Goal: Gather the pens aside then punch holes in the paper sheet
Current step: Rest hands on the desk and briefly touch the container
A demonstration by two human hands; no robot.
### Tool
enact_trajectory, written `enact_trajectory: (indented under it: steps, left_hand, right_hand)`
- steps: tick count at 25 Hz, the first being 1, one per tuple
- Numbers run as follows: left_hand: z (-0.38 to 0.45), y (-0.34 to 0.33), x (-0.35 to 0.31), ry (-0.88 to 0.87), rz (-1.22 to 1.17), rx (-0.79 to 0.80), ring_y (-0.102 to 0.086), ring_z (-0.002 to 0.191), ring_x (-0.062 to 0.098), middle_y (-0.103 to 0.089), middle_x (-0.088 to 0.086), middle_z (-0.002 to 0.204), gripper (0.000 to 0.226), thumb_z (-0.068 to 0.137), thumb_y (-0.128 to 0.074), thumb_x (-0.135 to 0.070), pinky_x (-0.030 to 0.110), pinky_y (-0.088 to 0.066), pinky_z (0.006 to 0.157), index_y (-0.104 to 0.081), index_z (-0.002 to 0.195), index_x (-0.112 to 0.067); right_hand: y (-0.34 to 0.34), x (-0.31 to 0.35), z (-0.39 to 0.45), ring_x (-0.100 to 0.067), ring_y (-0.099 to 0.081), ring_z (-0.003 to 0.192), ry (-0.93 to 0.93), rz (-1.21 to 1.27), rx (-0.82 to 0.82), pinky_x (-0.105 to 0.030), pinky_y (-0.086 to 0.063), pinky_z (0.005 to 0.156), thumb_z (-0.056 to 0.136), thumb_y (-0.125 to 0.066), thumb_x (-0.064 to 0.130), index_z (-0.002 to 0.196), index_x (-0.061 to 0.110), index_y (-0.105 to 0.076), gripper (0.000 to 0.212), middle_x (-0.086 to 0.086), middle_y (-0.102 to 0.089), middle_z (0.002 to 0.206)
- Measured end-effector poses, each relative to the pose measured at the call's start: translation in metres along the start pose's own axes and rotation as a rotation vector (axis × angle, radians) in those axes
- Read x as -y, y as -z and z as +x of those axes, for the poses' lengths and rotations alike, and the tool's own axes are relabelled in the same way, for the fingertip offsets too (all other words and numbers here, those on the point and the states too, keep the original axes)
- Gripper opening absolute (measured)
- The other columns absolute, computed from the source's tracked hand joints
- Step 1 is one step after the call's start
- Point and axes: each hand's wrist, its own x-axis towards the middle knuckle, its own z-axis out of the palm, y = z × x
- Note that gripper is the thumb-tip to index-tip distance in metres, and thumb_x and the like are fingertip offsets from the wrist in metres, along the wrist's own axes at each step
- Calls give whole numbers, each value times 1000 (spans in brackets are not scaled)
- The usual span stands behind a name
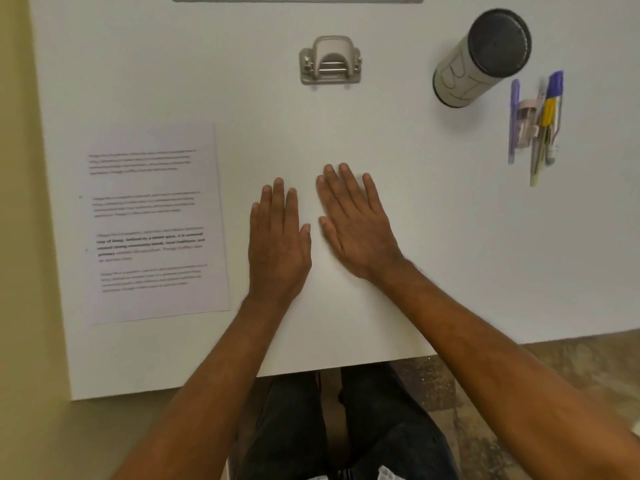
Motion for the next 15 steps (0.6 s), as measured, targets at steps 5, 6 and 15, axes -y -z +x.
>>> enact_trajectory:
  steps: [5, 6, 15]
  left_hand:
    - [17, -13, -23, 6, 75, 1, -11, 162, 34, -13, 19, 173, 71, 110, -30, -45, 48, -13, 133, -16, 164, 0]
    - [22, -15, -30, -4, 76, -8, -11, 162, 34, -13, 20, 173, 72, 110, -30, -45, 47, -13, 133, -16, 164, 0]
    - [59, -15, -52, -228, -138, 22, -9, 163, 30, -11, 20, 173, 62, 109, -34, -21, 47, -10, 133, -14, 164, 2]
  right_hand:
    - [10, -44, -45, -29, -12, 162, -518, 223, -193, -48, -11, 132, 111, -31, 31, 164, 5, -19, 60, -13, -18, 173]
    - [10, -49, -51, -29, -11, 162, -610, 229, -178, -49, -12, 132, 111, -28, 33, 164, 4, -17, 61, -14, -16, 173]
    - [7, -12, -5, -20, -2, 163, -403, 488, -97, -41, -3, 133, 108, -12, 35, 165, 7, -12, 63, -10, -9, 174]
